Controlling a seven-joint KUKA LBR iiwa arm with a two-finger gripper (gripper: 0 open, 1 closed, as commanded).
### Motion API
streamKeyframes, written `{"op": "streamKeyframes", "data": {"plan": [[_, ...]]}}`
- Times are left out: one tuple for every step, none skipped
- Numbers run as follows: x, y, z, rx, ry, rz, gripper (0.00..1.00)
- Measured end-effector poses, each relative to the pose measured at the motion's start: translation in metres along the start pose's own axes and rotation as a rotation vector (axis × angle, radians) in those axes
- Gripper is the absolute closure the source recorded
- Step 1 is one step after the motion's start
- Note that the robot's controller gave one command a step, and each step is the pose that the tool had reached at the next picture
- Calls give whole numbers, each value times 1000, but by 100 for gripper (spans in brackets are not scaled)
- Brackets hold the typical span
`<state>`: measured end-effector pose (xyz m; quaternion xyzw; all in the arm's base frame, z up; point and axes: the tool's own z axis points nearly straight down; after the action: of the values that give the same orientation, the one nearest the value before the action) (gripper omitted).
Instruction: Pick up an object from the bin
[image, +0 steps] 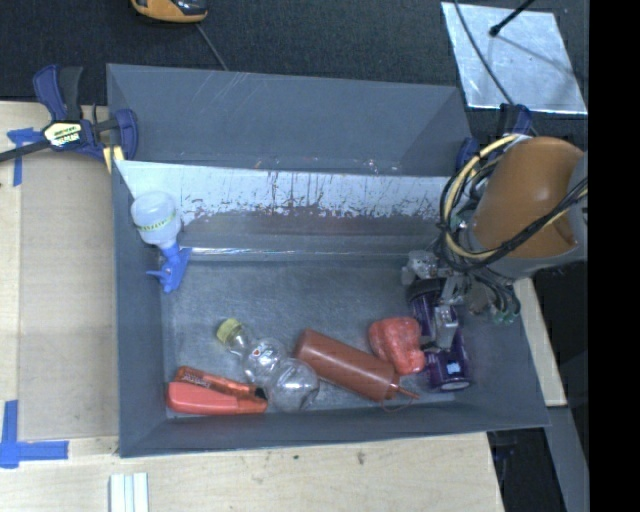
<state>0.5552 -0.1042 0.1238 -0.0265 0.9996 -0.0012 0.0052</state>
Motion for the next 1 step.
{"op": "streamKeyframes", "data": {"plan": [[1,2,15,-1,4,-15,0]]}}
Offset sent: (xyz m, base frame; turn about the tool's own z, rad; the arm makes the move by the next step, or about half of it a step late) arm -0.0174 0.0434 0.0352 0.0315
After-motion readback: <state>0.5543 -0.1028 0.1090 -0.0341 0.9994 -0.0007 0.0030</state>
